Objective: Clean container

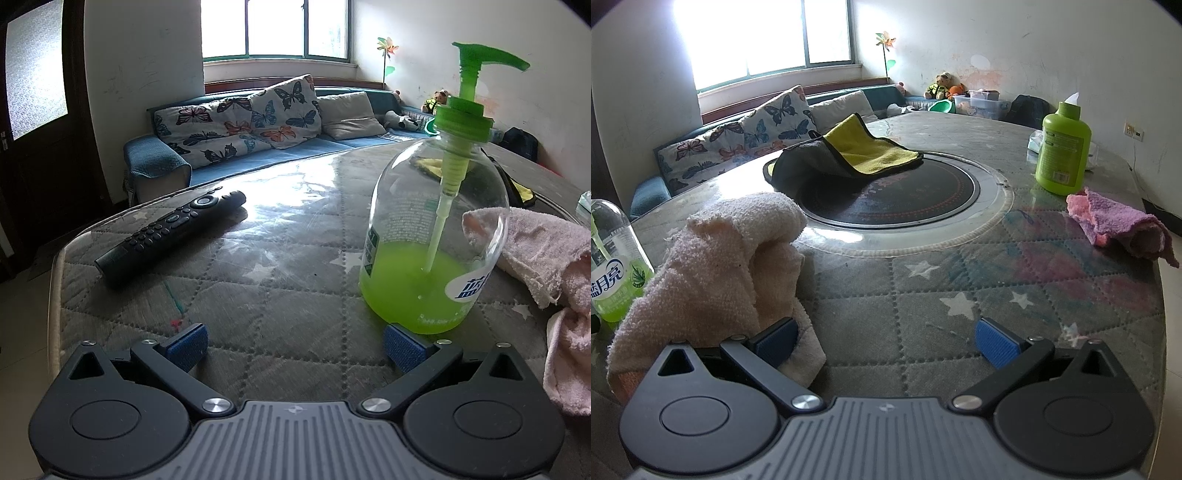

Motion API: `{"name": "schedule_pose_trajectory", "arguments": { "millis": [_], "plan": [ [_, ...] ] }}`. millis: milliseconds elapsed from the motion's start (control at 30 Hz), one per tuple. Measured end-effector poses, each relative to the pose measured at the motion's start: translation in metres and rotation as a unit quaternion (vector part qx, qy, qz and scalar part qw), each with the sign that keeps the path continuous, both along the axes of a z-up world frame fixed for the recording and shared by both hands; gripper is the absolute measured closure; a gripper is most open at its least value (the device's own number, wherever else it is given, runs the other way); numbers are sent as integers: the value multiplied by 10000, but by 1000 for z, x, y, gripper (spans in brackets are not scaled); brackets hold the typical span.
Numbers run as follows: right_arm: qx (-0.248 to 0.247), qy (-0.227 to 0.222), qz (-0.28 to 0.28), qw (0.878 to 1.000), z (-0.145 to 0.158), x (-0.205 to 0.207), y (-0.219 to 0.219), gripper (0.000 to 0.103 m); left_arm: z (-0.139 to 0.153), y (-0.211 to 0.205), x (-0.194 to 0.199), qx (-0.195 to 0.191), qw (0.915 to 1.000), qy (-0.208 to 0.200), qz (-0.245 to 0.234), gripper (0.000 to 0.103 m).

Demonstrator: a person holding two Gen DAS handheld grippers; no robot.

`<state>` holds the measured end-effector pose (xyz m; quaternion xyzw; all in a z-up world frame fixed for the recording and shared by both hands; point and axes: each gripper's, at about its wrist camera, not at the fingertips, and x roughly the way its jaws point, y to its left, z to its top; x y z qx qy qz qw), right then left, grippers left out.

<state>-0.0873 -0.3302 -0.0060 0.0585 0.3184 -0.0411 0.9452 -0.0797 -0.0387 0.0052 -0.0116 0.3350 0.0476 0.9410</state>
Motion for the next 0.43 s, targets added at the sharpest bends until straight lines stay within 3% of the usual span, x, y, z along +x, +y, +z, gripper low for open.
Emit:
{"name": "schedule_pose_trajectory", "arguments": {
  "millis": [433],
  "plan": [
    [-72, 42, -58, 9999, 0, -7, 5, 0, 1, -6, -8, 11, 10000, -10, -56, 0]
  ]
}}
